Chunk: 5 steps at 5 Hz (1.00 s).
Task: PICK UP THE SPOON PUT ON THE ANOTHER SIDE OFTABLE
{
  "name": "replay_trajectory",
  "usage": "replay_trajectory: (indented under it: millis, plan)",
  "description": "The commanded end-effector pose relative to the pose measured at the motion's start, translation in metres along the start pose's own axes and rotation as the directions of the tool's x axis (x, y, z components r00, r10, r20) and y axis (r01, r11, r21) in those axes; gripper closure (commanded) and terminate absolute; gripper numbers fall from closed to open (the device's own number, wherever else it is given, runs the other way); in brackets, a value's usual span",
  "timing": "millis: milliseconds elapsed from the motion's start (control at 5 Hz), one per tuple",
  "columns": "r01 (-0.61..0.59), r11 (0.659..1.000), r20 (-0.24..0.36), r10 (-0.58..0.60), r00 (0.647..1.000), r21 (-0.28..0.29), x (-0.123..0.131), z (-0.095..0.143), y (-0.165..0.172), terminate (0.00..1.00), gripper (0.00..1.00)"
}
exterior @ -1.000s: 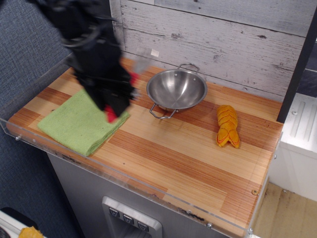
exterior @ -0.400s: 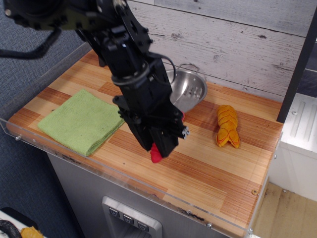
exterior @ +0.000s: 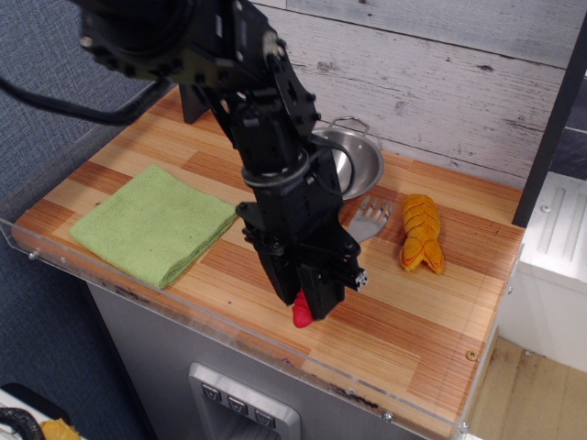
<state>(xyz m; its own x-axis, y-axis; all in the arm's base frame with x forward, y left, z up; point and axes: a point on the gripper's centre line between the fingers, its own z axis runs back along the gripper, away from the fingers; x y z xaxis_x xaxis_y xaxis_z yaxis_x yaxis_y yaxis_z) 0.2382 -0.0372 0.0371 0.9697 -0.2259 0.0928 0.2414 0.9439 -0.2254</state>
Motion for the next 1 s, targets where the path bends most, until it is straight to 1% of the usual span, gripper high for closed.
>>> replay_trajectory:
  millis: [0,400,600,800]
  plan:
    - [0.051,0.999,-0.003,-0.051,0.999,0.001,0.0126,-0.0010,-0.0041,0.00,1.00]
    - [0.039,0.999,-0.032,-0.039,0.999,-0.007,0.0146,-0.0090,-0.0012,0.00,1.00]
    - [-0.002,1.000,-0.039,0.001,0.999,-0.024,0.0135,-0.0082,-0.0010,0.00,0.00]
    - [-0.006,1.000,-0.017,0.005,1.000,-0.030,0.0131,-0.0001,-0.0028,0.00,0.00]
